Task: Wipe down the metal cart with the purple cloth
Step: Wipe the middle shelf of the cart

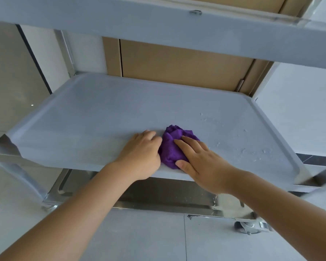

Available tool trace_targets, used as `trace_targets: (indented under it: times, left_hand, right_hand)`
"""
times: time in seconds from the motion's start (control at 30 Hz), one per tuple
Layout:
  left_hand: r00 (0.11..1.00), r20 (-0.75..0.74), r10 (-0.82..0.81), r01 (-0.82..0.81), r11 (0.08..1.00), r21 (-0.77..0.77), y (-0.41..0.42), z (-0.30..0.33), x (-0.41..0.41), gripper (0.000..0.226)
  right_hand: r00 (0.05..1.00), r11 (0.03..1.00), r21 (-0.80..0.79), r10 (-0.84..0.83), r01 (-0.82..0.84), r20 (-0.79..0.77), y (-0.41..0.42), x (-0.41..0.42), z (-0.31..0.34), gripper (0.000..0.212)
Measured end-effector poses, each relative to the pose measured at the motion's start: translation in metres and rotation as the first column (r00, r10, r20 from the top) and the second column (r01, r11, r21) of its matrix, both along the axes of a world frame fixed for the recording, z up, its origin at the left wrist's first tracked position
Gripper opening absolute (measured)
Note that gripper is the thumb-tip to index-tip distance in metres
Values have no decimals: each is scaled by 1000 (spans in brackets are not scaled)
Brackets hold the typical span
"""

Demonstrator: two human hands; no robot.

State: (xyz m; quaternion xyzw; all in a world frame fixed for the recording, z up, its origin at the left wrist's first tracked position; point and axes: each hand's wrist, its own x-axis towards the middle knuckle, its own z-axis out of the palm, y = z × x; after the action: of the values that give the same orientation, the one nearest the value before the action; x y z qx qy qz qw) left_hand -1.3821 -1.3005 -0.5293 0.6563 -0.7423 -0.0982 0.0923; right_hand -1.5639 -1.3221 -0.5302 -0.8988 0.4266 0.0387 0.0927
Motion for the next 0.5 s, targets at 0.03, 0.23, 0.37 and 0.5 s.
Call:
trace_targets:
  times: [0.03,0.23,0.37,0.5]
  left_hand:
    - [1000,-10,17,-16,1000,12,-1,-1,0,32]
    - [953,-230,197,-184,980,79,-7,7,-25,37]
    - [944,-290,157,-138,987,86,-6,5,-38,51]
    - [953,-254,167,-151,985,82,0,-4,-38,53]
  right_hand:
    - [998,998,16,53,-53,-17,-5,-6,1,76]
    - [970,970,64,238,-234,-53,-32,-24,4,80]
    - [960,955,94,282,-281,2,-41,-31,5,81]
    - [965,959,271,13,-87,262,-41,-23,20,58]
